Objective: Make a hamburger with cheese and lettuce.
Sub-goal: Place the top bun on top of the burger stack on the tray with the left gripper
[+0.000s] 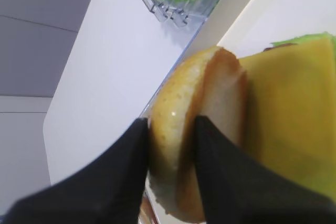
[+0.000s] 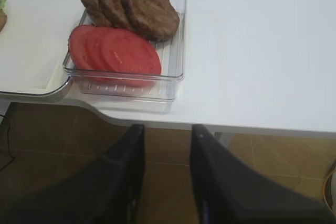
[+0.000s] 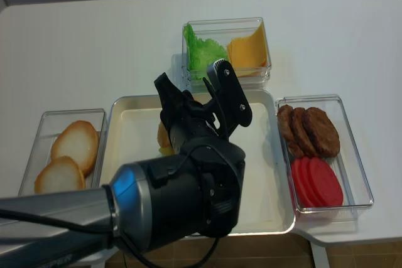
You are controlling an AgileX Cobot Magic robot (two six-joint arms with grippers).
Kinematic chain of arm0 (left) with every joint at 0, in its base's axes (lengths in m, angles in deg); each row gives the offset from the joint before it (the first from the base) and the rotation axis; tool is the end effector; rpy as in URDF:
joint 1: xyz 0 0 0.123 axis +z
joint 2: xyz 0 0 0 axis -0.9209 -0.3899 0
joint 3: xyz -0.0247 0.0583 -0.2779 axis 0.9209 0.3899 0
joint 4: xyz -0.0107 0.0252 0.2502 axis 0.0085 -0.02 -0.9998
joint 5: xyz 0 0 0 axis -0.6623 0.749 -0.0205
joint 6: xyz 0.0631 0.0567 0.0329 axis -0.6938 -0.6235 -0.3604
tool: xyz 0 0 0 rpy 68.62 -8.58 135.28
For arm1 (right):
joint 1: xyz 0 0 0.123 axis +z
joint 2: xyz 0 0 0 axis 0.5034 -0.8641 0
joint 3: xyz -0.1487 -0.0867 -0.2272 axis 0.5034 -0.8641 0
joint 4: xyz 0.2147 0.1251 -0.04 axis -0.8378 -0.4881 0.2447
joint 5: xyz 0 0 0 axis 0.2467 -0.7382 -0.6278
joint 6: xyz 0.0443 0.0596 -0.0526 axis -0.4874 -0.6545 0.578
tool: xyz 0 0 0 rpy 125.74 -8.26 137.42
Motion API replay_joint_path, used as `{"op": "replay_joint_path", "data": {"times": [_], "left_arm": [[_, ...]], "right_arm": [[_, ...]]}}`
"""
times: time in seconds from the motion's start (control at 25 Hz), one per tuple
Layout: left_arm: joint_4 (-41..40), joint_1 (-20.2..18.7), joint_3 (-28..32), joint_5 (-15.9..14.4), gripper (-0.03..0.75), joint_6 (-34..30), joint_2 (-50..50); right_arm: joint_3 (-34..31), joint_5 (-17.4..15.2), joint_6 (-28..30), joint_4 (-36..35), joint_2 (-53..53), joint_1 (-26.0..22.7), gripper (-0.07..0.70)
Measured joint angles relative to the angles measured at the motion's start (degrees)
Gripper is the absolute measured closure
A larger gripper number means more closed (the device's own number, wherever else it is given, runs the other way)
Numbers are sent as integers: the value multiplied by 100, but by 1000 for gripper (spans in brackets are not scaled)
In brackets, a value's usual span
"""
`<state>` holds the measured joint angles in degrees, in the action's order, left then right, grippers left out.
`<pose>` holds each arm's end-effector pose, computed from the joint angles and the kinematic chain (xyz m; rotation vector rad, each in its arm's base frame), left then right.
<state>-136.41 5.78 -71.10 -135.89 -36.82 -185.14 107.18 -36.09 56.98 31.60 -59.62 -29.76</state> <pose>0.2330 -0.2668 0.2709 0.8653 2.0319 0.7784 -0.0096 0.0126 0.2651 -0.1557 2.1210 0.1168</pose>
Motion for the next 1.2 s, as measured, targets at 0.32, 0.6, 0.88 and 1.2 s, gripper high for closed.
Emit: {"op": "replay_joint_path", "data": {"times": [0.32,0.6,0.88,1.2], "left_arm": [[13,0,0,9,498,0,0],[13,0,0,9,496,0,0],[26,-22,0,9,496,0,0],[53,-98,0,9,496,0,0]], "right_arm": [[0,0,0,0,0,0,386],[0,0,0,0,0,0,386],[0,0,0,0,0,0,386],[0,0,0,0,0,0,386]]}}
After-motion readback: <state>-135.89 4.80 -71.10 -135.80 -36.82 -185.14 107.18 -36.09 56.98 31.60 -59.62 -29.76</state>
